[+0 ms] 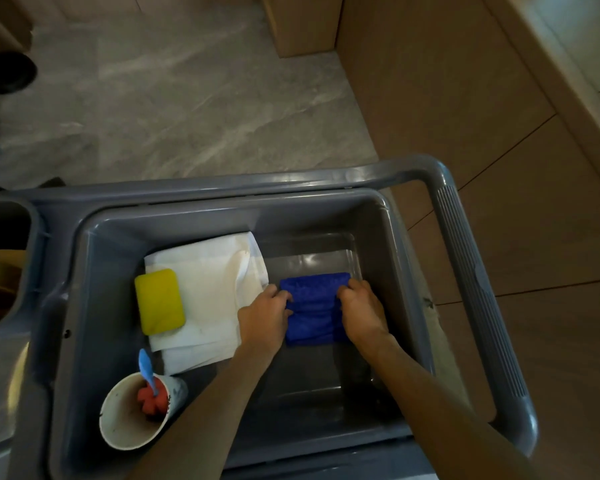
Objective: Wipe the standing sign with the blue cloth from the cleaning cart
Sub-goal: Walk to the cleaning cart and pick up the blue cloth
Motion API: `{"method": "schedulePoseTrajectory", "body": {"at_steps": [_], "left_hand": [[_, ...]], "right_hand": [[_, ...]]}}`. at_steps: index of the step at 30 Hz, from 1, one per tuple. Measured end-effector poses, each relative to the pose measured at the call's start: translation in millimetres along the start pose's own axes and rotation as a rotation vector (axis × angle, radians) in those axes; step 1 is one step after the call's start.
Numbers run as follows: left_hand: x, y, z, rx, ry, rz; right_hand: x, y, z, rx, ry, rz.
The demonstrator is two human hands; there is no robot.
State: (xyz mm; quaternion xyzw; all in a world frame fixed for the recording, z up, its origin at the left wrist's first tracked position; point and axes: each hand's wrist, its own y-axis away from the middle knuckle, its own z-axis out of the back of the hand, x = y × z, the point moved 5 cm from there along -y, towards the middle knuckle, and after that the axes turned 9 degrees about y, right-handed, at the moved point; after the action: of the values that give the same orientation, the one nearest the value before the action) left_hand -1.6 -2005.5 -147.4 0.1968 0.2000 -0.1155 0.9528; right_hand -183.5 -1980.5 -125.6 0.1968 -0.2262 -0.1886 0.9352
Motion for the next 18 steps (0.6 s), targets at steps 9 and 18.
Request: {"method": "schedulePoseTrajectory", "body": {"at_steps": [9, 18], "left_hand": [[-6.2, 5.7, 12.8, 0.035, 0.006, 0.040], [-17.0, 23.9, 54.0, -0.037, 0.294, 0.053]], "right_hand": [[6.3, 14.9, 12.5, 0.041, 0.514, 0.171], [14.9, 41.8, 54.7, 0.018, 0.304, 0.145]]}}
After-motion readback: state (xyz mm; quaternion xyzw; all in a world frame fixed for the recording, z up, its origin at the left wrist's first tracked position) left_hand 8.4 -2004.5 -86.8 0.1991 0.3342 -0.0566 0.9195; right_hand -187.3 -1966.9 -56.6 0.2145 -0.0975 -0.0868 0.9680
